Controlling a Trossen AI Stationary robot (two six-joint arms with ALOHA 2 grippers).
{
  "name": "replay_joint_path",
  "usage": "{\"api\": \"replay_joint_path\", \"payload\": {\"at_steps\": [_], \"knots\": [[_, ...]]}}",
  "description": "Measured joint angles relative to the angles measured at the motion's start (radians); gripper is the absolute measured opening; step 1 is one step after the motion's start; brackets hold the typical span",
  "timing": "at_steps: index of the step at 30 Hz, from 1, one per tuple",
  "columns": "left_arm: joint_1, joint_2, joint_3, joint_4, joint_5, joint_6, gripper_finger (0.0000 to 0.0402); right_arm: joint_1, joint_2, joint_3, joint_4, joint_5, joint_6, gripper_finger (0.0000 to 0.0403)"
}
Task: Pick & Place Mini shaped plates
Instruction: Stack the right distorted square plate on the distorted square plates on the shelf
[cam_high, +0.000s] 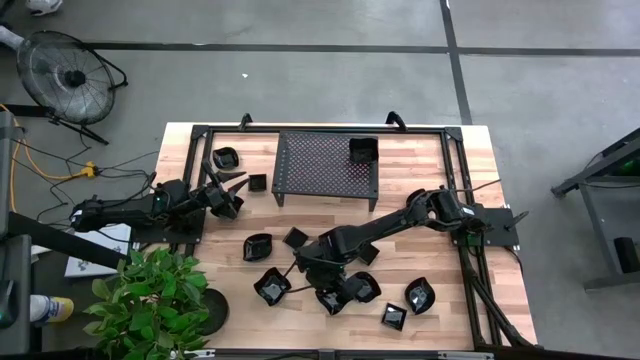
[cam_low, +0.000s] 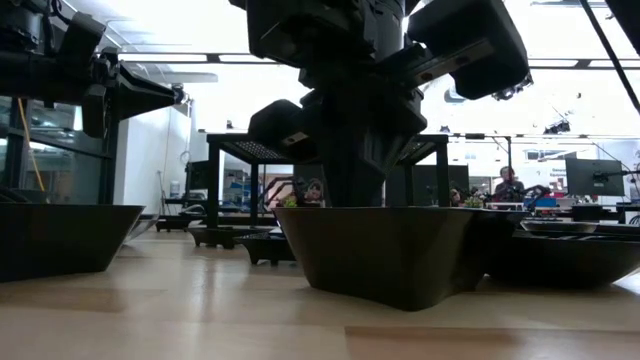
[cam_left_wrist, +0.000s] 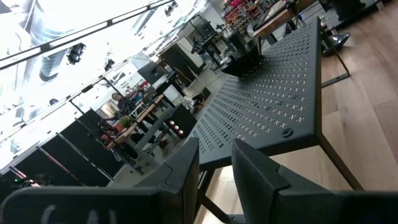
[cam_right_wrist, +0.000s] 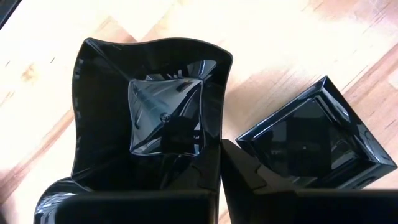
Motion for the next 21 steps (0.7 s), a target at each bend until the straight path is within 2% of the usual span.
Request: {"api": "replay_joint_path", "payload": {"at_steps": [12,18,21], "knots": [[0.0,0.0,0.0,0.0,0.0,0.0,0.0092,0.0,-0.004,0.002,-0.02,-0.01,0.032,0.0001],[0.0,0.0,0.0,0.0,0.0,0.0,0.0092,-0.003,-0.04,0.002,-0.06,0.049,0.039,0.0],[0.0,0.0,0.0,0.0,0.0,0.0,0.0092,-0.013,-0.058,0.002,-0.064,0.041,0.087,0.0]]}}
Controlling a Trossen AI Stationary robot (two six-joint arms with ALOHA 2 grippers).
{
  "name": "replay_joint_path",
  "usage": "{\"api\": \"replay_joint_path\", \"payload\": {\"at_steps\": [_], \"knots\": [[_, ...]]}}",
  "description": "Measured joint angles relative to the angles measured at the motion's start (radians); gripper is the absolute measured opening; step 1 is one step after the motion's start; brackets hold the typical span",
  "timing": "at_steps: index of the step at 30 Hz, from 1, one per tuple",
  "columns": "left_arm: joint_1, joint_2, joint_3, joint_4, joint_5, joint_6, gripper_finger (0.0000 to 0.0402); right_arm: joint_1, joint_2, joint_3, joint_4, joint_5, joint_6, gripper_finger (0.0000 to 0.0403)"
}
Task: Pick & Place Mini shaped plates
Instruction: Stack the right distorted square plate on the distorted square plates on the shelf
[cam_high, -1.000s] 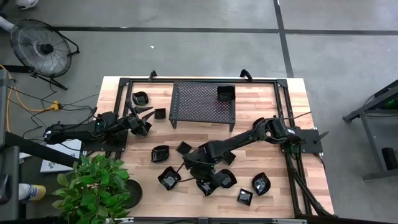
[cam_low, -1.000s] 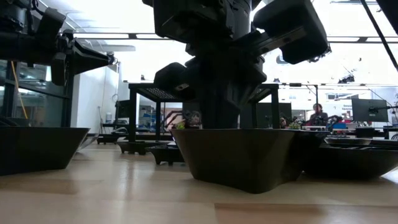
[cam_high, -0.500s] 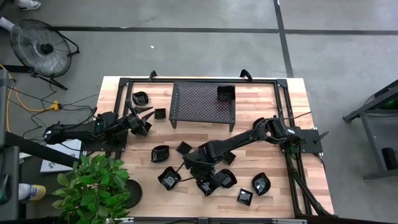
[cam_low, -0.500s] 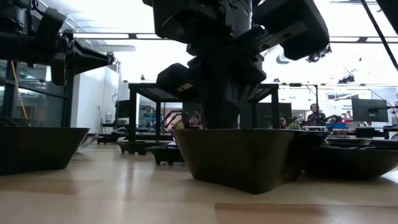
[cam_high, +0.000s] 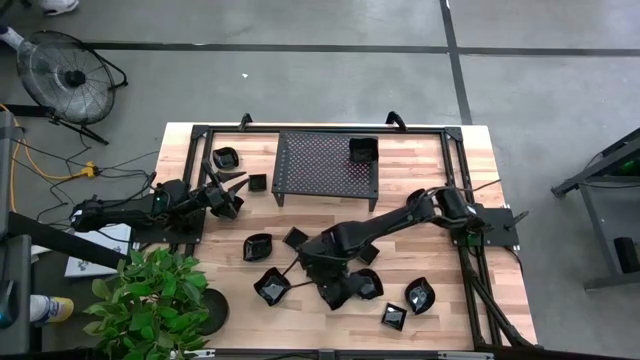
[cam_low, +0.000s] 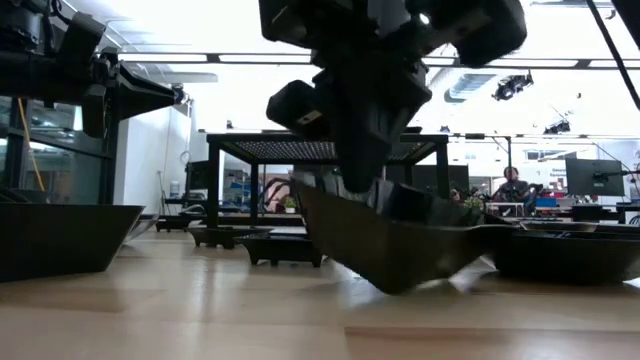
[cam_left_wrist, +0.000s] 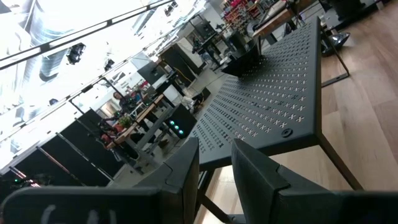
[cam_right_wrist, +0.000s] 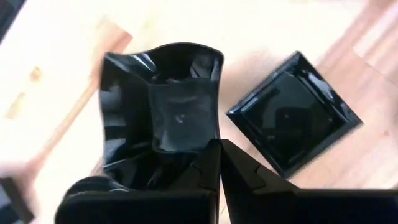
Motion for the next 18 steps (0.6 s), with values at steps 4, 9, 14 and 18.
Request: {"api": "replay_joint_path", "payload": {"at_steps": [4,9,14,18], "knots": [[0.0,0.0,0.0,0.0,0.0,0.0,0.0092,-0.019,-0.031,0.0,-0.016,-0.028,0.072,0.0],[0.0,0.0,0.0,0.0,-0.001,0.0,0.0092,-0.049,-0.075,0.0,-0.025,-0.06,0.192,0.0],[0.0,0.0,0.0,0.0,0.0,0.0,0.0092,-0.119,-0.14,0.0,-0.051,-0.053,0.395,0.0],[0.0,0.0,0.0,0.0,0.0,0.0,0.0092,-0.193,-0.21,0.0,-0.098,-0.05,0.476,0.0]]}}
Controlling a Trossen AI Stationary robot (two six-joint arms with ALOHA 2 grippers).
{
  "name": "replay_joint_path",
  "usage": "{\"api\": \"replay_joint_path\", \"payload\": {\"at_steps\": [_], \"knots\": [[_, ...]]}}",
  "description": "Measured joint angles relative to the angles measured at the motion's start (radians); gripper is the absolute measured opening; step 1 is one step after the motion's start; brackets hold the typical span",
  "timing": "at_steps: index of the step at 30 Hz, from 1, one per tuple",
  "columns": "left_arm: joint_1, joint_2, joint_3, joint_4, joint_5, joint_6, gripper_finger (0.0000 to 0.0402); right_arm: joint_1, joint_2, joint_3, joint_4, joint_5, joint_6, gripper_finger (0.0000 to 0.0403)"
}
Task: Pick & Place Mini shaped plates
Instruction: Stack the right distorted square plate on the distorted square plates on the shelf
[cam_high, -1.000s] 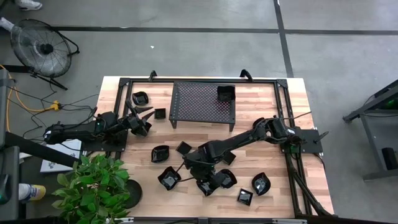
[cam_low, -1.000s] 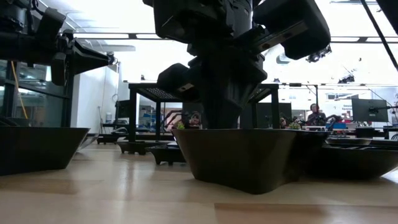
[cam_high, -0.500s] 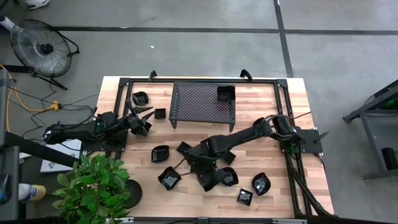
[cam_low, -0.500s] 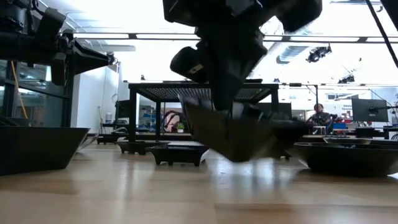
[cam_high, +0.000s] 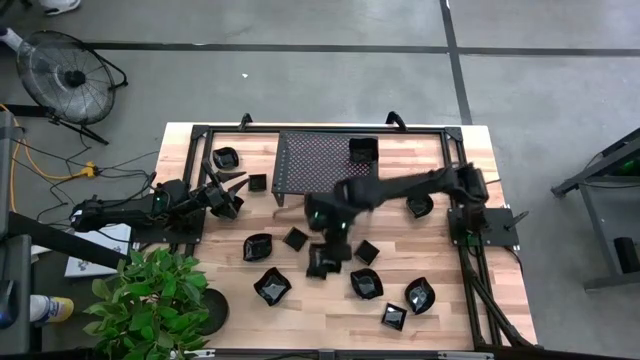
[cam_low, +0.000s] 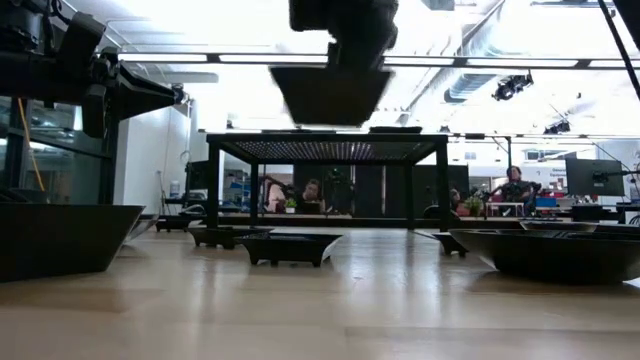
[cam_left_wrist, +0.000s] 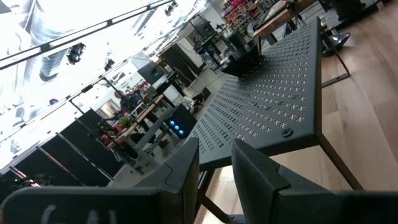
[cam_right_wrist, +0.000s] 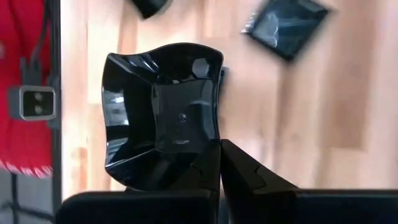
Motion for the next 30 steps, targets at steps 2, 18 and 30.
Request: {"api": "replay_joint_path", "payload": {"at_steps": [2,18,30], "knots": [[0.0,0.0,0.0,0.0,0.0,0.0,0.0092,-0.041,-0.042,0.0,-0.013,-0.001,0.015,0.0],[0.0,0.0,0.0,0.0,0.0,0.0,0.0092,-0.357,-0.322,0.0,-0.141,0.04,-0.044,0.0],[0.0,0.0,0.0,0.0,-0.001,0.0,0.0092,-0.548,-0.342,0.0,-0.233,0.075,-0.199,0.0]]}}
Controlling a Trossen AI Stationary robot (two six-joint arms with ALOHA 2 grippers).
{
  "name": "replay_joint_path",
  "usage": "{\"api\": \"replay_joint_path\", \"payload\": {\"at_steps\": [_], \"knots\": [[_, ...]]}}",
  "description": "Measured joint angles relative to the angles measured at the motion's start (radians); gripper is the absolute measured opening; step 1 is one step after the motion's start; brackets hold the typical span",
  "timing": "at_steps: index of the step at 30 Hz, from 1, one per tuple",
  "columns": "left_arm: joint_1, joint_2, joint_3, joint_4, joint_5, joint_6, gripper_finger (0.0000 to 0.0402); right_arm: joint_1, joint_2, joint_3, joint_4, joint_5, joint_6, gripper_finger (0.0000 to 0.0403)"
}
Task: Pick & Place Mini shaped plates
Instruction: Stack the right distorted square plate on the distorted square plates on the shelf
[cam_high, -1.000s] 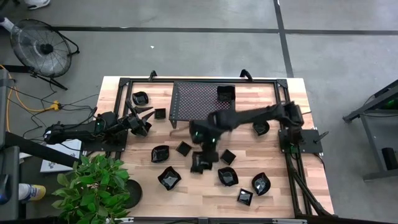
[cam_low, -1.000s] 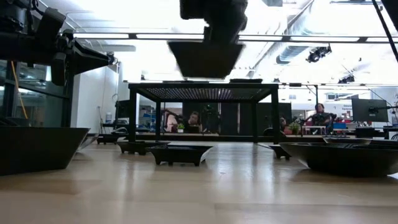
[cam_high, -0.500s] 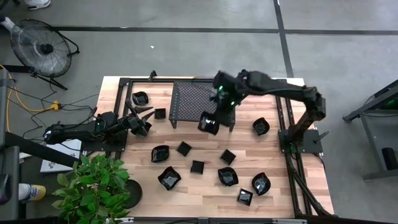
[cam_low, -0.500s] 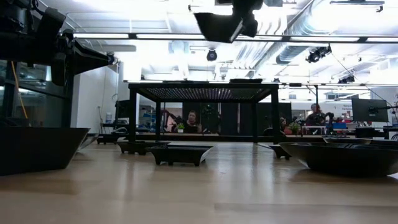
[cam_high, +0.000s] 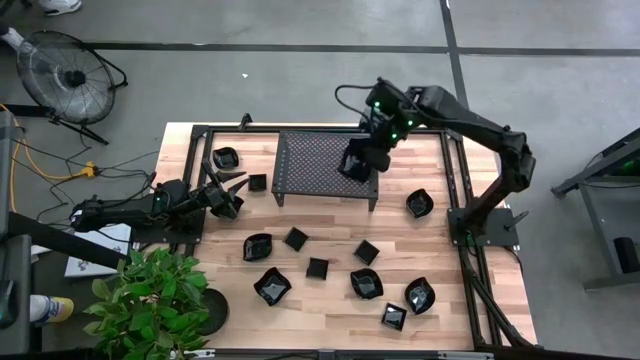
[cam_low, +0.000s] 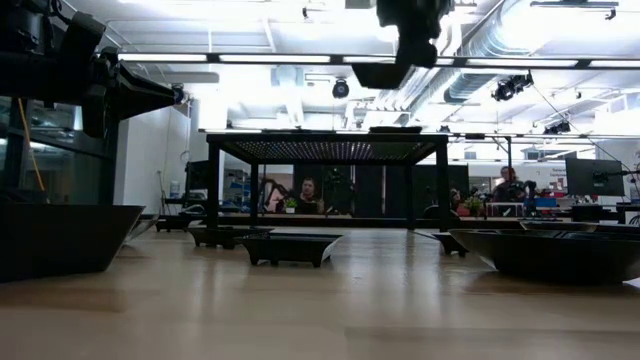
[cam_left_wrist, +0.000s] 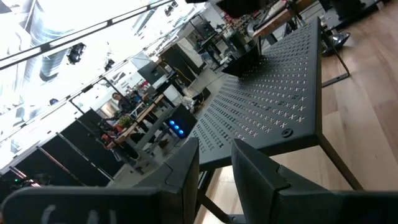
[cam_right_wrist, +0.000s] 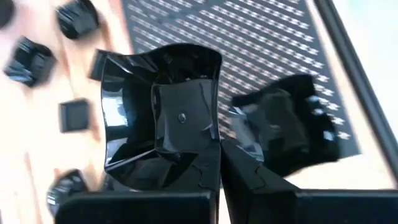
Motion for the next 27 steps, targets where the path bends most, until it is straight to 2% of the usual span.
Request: {"api": "replay_joint_path", "payload": {"at_steps": [10,15,17,23,27], "knots": [[0.0,0.0,0.0,0.0,0.0,0.0,0.0092,-0.152,0.0,0.0,-0.02,-0.01,-0.299,0.0],[0.0,0.0,0.0,0.0,0.0,0.0,0.0092,-0.213,0.002,0.0,-0.015,-0.045,-0.381,0.0],[0.0,0.0,0.0,0.0,0.0,0.0,0.0092,-0.24,0.002,0.0,0.004,-0.048,-0.308,0.0],[0.0,0.0,0.0,0.0,0.0,0.0,0.0092,-0.303,0.002,0.0,0.039,-0.144,0.063,0.0],[0.0,0.0,0.0,0.0,0.0,0.0,0.0092,-0.299,0.002,-0.002,0.027,-0.156,0.18,0.0]]}}
